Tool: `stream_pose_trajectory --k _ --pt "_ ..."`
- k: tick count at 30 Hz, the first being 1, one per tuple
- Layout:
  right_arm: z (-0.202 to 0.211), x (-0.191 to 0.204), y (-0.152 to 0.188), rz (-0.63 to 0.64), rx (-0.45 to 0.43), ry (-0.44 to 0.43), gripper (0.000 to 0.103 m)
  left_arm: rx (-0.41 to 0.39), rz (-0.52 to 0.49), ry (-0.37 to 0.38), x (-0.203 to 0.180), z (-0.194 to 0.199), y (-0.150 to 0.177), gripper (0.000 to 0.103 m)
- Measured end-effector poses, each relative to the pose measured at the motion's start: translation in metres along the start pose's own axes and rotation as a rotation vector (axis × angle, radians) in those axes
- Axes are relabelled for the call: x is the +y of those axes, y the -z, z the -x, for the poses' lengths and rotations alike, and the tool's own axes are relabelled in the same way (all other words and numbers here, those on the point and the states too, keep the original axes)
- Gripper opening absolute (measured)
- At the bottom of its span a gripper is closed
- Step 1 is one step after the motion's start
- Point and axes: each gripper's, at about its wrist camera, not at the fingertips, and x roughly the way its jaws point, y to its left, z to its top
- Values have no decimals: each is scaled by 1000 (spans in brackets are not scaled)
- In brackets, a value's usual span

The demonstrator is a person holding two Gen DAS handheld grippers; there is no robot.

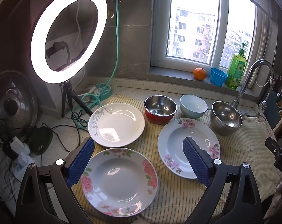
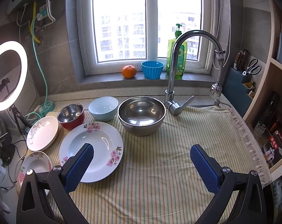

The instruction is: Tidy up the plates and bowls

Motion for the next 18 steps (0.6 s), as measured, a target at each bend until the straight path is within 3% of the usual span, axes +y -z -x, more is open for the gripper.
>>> stream_pose_trajectory --k 18 --pt "0 3 4 1 6 -6 102 5 -2 -1 0 2 1 95"
